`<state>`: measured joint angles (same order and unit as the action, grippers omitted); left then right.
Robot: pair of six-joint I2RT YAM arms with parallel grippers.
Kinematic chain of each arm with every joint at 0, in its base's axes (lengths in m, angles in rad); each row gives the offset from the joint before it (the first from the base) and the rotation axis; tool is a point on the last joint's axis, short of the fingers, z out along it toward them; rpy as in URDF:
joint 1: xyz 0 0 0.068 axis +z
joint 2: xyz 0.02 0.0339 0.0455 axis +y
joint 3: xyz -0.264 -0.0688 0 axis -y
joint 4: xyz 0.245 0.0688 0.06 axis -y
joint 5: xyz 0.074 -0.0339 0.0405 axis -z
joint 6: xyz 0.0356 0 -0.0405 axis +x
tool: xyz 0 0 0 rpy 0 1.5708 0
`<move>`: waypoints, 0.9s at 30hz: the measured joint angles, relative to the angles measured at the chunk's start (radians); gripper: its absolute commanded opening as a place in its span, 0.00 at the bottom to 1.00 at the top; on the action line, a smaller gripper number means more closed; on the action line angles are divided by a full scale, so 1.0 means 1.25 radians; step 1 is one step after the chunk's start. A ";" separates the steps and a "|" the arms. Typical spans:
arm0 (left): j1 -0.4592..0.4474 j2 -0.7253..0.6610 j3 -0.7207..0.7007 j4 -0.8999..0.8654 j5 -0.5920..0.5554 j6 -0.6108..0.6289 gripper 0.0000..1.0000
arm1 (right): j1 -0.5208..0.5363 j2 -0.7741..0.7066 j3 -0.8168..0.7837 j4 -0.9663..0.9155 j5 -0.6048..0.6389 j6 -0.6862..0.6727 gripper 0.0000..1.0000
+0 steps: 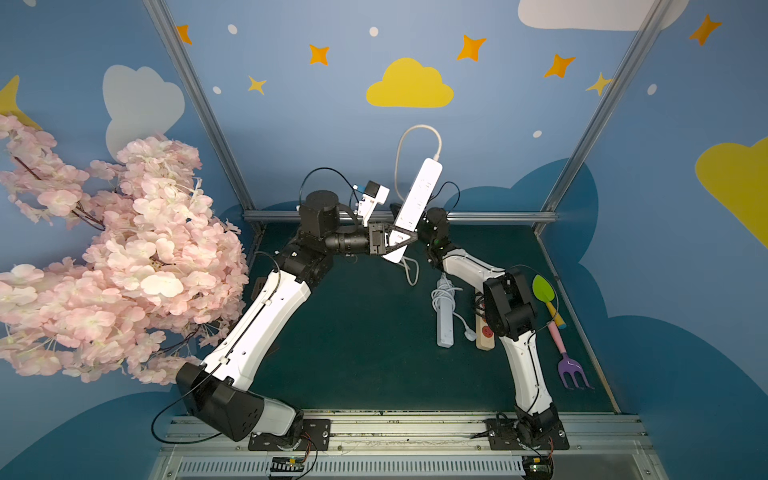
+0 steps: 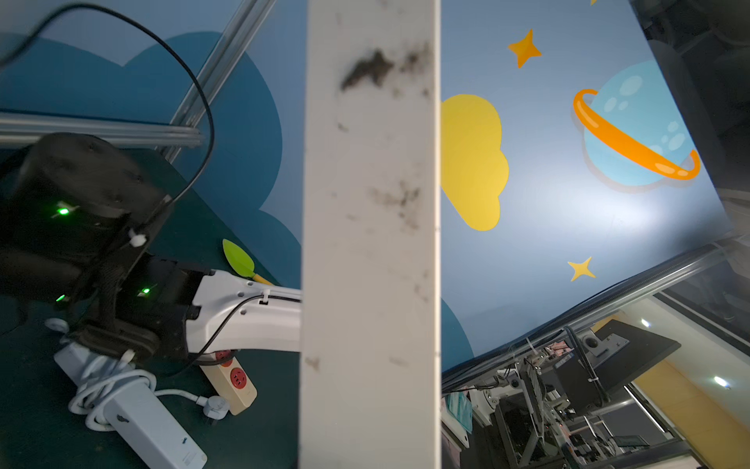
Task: Wrap the cord around the power strip
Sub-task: Wrap the power cord around the power strip.
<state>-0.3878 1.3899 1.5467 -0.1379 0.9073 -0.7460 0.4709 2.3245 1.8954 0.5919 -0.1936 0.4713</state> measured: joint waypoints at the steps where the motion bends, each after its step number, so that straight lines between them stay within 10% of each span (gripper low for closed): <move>1: 0.014 -0.020 -0.008 0.007 -0.003 -0.003 0.03 | -0.022 0.000 0.013 -0.015 0.001 -0.001 0.09; 8: 0.098 -0.083 -0.093 0.104 -0.019 -0.069 0.03 | -0.134 -0.058 0.029 -0.141 -0.015 -0.073 0.00; 18: 0.140 0.034 -0.131 0.296 -0.064 -0.129 0.03 | -0.044 -0.080 0.129 -0.519 -0.065 -0.337 0.00; 27: 0.222 0.112 0.172 -0.210 -0.258 0.280 0.03 | 0.092 -0.173 -0.044 -0.581 -0.025 -0.519 0.00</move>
<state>-0.1104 1.5303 1.7622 -0.4000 0.5850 -0.3958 0.5854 2.1082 1.8408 -0.1345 -0.2245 -0.1776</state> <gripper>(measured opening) 0.272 0.074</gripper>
